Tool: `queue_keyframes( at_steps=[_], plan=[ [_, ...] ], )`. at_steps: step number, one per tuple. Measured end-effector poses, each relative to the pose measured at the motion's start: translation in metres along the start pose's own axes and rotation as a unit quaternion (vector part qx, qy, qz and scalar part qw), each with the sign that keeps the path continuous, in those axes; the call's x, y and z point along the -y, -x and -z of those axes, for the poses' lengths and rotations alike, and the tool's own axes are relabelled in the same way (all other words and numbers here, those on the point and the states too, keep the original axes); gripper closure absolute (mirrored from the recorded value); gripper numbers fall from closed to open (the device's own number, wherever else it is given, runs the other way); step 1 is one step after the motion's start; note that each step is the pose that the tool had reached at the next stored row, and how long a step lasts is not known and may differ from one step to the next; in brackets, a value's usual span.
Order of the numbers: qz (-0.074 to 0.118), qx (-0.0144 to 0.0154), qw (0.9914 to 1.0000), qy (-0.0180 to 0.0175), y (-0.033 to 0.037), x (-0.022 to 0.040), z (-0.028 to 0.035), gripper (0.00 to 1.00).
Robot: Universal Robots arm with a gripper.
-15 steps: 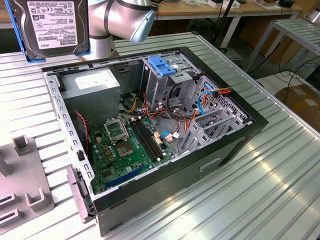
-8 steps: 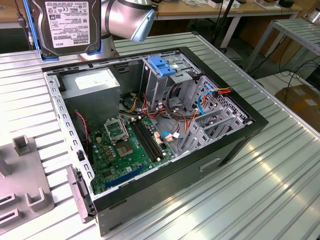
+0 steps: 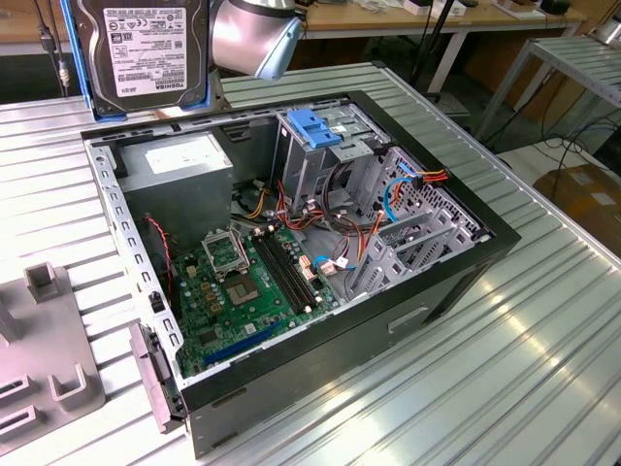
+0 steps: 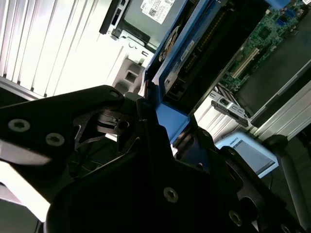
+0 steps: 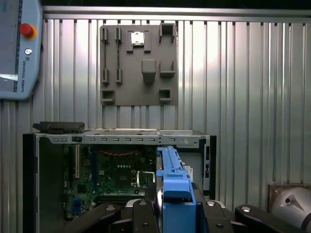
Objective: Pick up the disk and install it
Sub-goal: 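Pick up the disk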
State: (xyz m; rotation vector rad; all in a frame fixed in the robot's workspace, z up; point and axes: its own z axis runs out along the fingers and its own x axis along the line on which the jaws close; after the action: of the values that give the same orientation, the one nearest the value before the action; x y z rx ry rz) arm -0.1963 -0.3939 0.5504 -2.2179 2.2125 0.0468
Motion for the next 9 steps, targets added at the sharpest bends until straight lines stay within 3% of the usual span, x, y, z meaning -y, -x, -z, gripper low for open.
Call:
queue_keyframes(
  at_steps=[5, 9],
  plan=[
    [0.0, -0.0001, 1.0, 0.0, -0.0013, 0.0105, 0.0001, 0.63],
    [0.0, 0.0, 1.0, 0.0, -0.0014, 0.0266, 0.0003, 0.63]
  ],
)
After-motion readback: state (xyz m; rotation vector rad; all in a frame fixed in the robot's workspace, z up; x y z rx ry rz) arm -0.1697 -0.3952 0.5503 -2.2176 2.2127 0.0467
